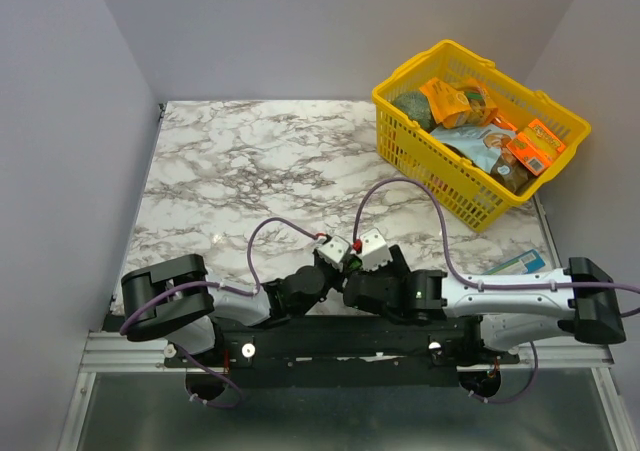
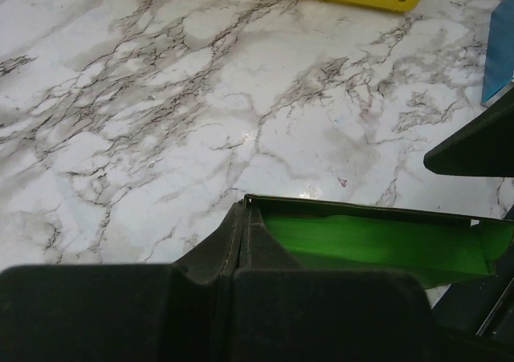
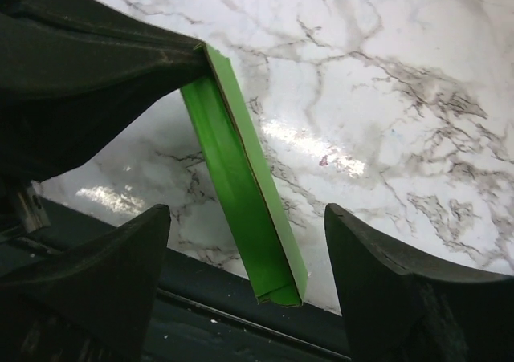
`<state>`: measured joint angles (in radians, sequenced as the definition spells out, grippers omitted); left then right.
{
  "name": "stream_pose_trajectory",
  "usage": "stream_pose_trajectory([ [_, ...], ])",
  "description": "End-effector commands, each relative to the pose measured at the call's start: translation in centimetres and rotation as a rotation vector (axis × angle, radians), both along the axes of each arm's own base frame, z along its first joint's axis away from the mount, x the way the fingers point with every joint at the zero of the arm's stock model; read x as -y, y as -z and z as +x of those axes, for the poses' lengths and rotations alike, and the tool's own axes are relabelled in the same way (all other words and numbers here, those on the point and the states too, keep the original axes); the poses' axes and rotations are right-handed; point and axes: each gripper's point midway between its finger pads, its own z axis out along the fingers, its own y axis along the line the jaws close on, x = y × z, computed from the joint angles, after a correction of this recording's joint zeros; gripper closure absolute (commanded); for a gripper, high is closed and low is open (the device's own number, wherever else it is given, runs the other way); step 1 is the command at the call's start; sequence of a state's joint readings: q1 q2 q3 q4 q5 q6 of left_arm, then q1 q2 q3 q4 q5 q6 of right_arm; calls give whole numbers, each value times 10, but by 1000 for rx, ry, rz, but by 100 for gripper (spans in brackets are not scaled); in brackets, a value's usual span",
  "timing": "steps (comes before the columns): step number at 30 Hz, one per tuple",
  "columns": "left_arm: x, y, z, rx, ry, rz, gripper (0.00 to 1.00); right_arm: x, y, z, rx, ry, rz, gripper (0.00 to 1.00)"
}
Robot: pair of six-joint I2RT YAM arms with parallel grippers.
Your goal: Fold the paper box
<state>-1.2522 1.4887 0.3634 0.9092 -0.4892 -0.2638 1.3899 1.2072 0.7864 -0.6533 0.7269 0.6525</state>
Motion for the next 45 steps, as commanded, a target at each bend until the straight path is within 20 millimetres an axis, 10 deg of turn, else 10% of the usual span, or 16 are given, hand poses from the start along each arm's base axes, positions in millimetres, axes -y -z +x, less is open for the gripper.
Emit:
stream_pose_trajectory([
  [1, -35, 96, -41, -178, 138, 364, 100, 19, -11, 7, 113, 123, -132, 15],
  [34, -32, 89, -45, -249, 170, 317, 100, 11, 6, -22, 165, 181, -279, 53],
  [45, -34, 56, -48, -205, 193, 238, 55, 11, 14, -24, 157, 208, -321, 64],
])
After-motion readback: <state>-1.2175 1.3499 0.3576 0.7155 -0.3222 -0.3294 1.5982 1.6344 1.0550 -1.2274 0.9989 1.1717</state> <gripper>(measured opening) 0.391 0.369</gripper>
